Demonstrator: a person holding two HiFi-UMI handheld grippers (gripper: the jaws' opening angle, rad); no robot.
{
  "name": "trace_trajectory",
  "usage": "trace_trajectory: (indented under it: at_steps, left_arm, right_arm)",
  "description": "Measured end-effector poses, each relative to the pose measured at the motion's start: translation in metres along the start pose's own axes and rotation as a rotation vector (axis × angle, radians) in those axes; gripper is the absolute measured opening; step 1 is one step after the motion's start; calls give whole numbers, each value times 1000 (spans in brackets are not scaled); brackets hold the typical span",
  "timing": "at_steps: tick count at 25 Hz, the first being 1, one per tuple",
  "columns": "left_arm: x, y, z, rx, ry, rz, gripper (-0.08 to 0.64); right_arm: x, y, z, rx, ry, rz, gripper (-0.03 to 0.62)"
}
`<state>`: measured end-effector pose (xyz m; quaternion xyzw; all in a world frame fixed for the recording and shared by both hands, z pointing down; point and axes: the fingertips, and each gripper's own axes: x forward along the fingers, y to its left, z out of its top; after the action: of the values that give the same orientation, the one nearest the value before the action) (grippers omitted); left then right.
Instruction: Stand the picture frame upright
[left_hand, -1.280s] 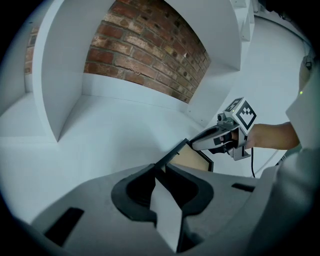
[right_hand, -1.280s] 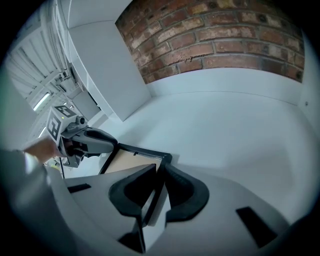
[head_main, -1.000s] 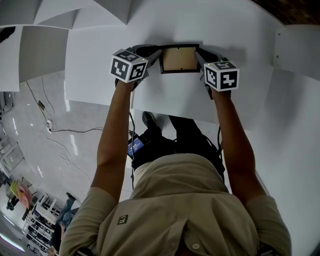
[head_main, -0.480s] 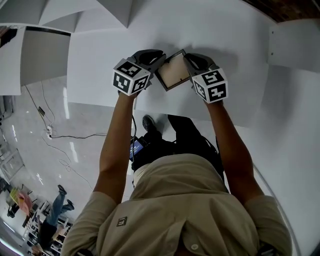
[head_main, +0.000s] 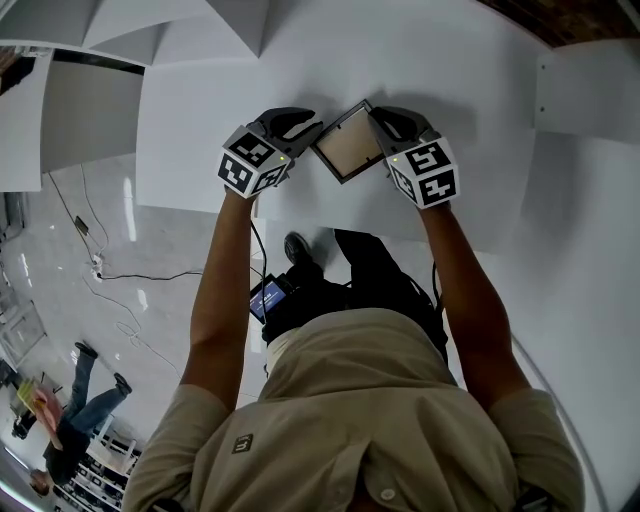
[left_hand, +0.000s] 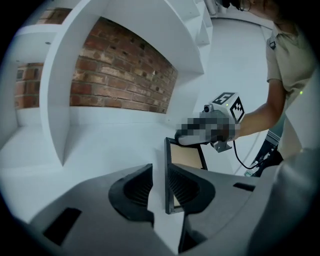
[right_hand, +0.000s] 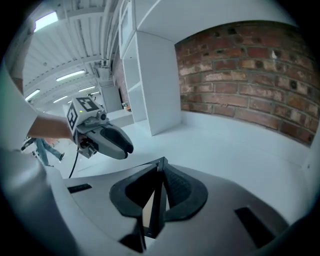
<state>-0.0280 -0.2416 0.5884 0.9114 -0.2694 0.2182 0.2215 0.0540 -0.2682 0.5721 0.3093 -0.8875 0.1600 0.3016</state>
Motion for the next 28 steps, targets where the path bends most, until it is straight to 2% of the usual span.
trace_trajectory:
  at_steps: [4,8,10,15,23,28]
  left_arm:
    - [13,-5,2,2,-4,-157,103]
    - [13,-26,1,10,6,-331,107]
    - [13,-36,-2,28,22,-379,110]
    - [13,-40,0,42,14,-373,109]
    - [3,-45,10,29,-48,-399,109]
    - [4,-50,7,85,-17,-385,109]
  right_arm:
    - [-5,17,17,-131,-26,20,42]
    - [-8,35,31,-251,-50,50,41]
    - [-9,40,34,-291,-55,60,41]
    - [-16,46,38,-358,-79,81,41]
    - [-30,67,50,-533,-114,119,24]
    - [-35,82,57,-583,-139,153,5]
